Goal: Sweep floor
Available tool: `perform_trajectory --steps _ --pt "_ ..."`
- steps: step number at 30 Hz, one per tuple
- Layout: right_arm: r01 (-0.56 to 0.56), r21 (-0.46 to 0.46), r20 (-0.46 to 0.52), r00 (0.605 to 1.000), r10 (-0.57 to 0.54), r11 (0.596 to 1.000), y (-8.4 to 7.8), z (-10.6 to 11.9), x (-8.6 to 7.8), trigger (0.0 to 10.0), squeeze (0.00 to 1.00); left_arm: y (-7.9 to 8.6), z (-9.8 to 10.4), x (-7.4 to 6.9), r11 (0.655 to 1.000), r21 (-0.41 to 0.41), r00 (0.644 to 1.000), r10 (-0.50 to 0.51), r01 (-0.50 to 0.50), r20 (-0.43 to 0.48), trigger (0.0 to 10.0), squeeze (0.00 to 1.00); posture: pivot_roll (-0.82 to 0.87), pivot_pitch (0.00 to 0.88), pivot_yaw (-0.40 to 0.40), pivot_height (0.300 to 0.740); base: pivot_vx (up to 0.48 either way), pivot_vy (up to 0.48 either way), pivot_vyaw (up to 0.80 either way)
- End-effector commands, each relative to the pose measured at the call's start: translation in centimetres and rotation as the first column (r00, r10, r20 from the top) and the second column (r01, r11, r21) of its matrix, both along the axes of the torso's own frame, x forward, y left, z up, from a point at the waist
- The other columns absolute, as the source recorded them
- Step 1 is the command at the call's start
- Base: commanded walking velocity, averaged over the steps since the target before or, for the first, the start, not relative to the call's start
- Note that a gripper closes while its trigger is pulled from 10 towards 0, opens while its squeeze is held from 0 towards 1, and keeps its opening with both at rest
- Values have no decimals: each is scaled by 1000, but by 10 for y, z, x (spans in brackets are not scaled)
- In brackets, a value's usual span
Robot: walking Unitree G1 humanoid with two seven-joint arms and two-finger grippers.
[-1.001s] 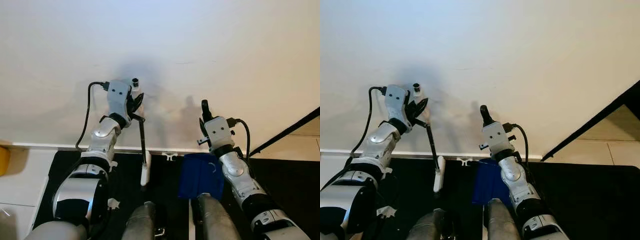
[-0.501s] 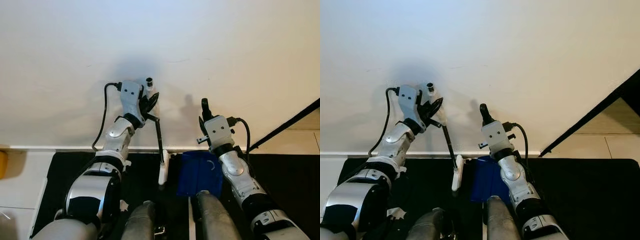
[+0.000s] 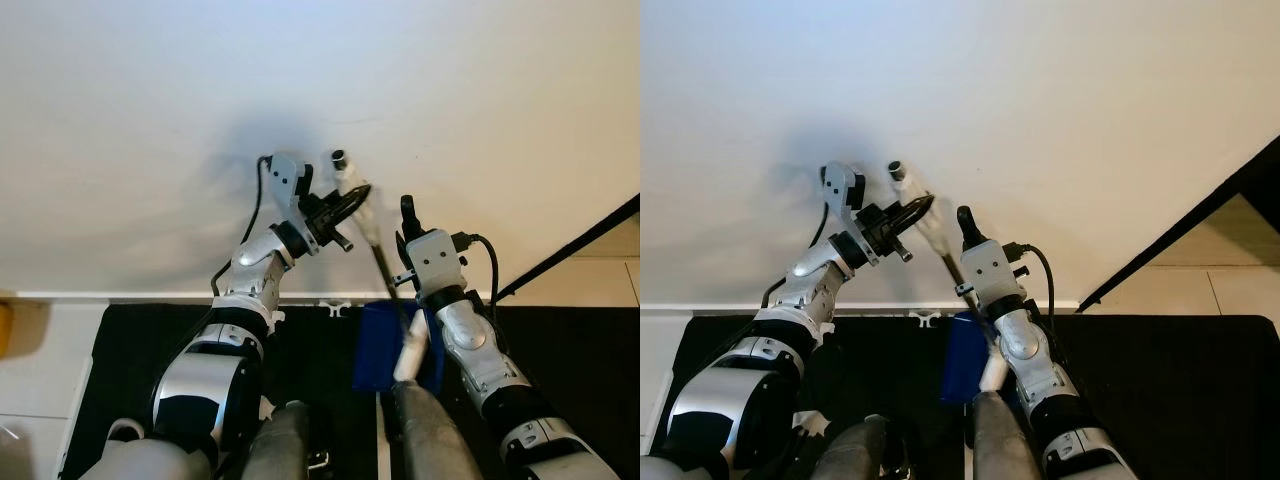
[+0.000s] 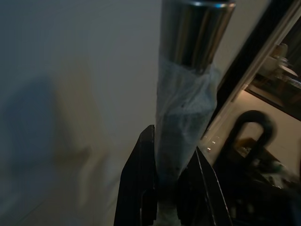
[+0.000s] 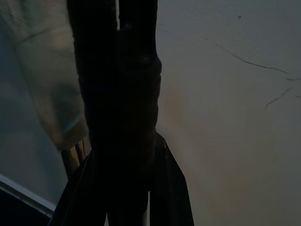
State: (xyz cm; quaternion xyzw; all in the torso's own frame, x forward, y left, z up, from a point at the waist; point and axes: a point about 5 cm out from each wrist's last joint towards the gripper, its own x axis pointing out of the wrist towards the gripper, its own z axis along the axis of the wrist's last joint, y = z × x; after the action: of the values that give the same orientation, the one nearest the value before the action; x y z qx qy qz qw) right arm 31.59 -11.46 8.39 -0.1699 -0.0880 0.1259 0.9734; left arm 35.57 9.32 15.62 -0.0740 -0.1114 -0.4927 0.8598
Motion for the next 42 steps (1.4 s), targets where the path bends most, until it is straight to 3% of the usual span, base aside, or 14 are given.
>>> perform_trajectory --steps 1,3,6,15,31,42 --pt "-5 -5 -21 1000 5 1000 2 -6 -2 10000 0 19 2 -2 1000 26 1000 7 -8 28 10000 12 -68 288 78 740 0 0 0" --pt "-5 -5 -22 1000 5 1000 2 -6 -2 10000 0 24 3 -2 999 38 999 14 -16 37 10000 12 -68 288 78 740 0 0 0" --pt "-9 -4 -28 1000 9 1000 2 -7 -3 10000 0 53 6 -6 994 92 995 56 -63 79 10000 4 -53 289 75 740 0 0 0" --pt "-18 -6 -32 999 18 1000 3 -8 -3 10000 0 90 8 -14 976 134 982 159 -172 100 10000 0 -42 297 65 740 0 0 0" --pt "-14 -13 -34 999 14 1000 -1 -9 -4 10000 0 128 0 -17 908 219 934 343 -357 100 10000 12 -50 299 64 740 0 0 0" --pt "-22 -14 -33 999 22 1000 1 -7 -2 10000 0 149 -13 -21 828 269 870 481 -492 109 10000 12 -51 300 53 740 0 0 0"
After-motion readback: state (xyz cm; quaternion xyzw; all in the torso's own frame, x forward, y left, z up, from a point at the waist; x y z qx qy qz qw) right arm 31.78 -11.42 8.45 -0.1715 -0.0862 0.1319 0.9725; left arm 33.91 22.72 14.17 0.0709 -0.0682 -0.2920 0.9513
